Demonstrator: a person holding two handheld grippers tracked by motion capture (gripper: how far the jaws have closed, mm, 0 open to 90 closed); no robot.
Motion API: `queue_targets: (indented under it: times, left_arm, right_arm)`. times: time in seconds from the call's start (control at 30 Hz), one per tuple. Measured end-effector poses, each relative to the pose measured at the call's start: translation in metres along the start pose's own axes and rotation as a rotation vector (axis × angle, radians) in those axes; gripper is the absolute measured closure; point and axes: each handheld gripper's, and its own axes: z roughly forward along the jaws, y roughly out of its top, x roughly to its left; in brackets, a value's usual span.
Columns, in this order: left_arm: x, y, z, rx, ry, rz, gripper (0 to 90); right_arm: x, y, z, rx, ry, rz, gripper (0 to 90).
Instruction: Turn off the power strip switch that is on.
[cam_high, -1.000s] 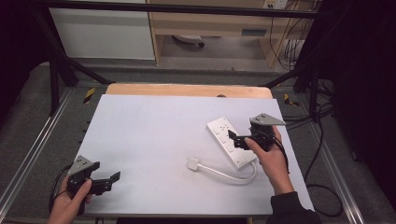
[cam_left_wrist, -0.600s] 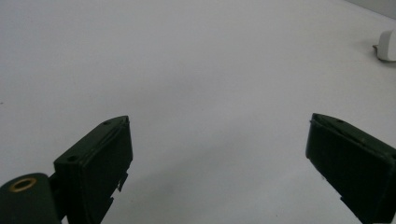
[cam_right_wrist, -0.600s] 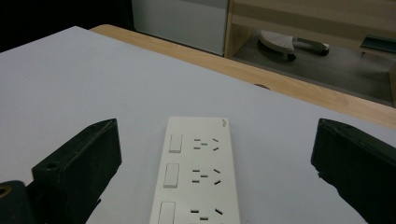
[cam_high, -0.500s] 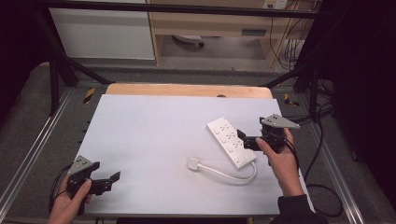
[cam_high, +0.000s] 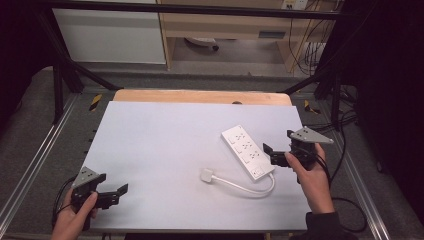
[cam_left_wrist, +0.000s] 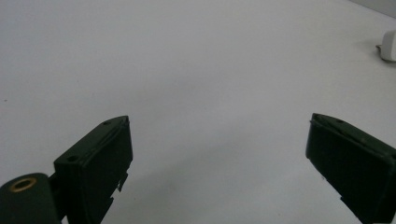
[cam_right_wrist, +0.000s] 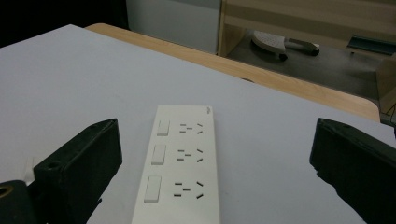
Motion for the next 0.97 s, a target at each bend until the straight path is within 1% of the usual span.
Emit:
queue_targets:
  times: [0.13,0.23,0.33,0.4,0.57,0.6,0.7,0.8,0.83,0.87,0.9,0.93,0.97]
  left_arm:
    - [0.000,0.000,0.000,0.000,0.001,-0.001,7.2]
    - [0.000,0.000,0.000,-0.003,0.003,-0.002,7.2]
    - [0.002,0.000,-0.001,-0.007,0.010,-0.009,7.2]
    - [0.002,0.000,-0.002,-0.004,0.010,-0.007,7.2]
    - [0.001,0.000,-0.001,-0.001,0.005,-0.003,7.2]
    - [0.001,0.000,-0.002,-0.002,0.005,-0.003,7.2]
    - [0.002,0.000,-0.002,-0.001,0.006,-0.003,7.2]
    - [0.001,0.000,-0.002,0.000,0.002,-0.002,7.2]
    - [0.001,0.000,-0.002,0.000,0.002,-0.001,7.2]
    - [0.001,0.000,-0.002,0.000,0.002,-0.001,7.2]
    - [0.001,0.000,-0.002,-0.001,0.002,-0.001,7.2]
    - [0.001,0.000,-0.002,-0.002,0.003,-0.002,7.2]
    - [0.001,0.000,-0.001,-0.002,0.003,-0.003,7.2]
  right_arm:
    - [-0.004,-0.008,-0.004,0.006,-0.015,0.008,3.0]
    - [-0.009,-0.018,-0.007,0.002,-0.022,0.034,3.3]
    - [-0.016,-0.032,-0.009,0.001,-0.021,0.067,4.2]
    - [-0.020,-0.042,-0.010,0.007,-0.028,0.076,4.4]
    - [-0.023,-0.063,-0.011,0.036,-0.048,0.102,5.4]
    - [-0.023,-0.068,-0.011,0.045,-0.047,0.111,5.4]
    - [-0.025,-0.083,-0.008,0.103,-0.056,0.098,5.6]
    - [-0.024,-0.095,-0.003,0.177,-0.051,0.067,5.5]
    - [-0.023,-0.098,-0.002,0.202,-0.059,0.052,5.6]
    - [-0.023,-0.101,-0.001,0.220,-0.064,0.047,5.7]
    - [-0.024,-0.102,-0.001,0.228,-0.064,0.041,5.5]
    - [-0.025,-0.102,-0.002,0.228,-0.068,0.046,5.3]
    - [-0.027,-0.102,-0.002,0.221,-0.078,0.061,5.3]
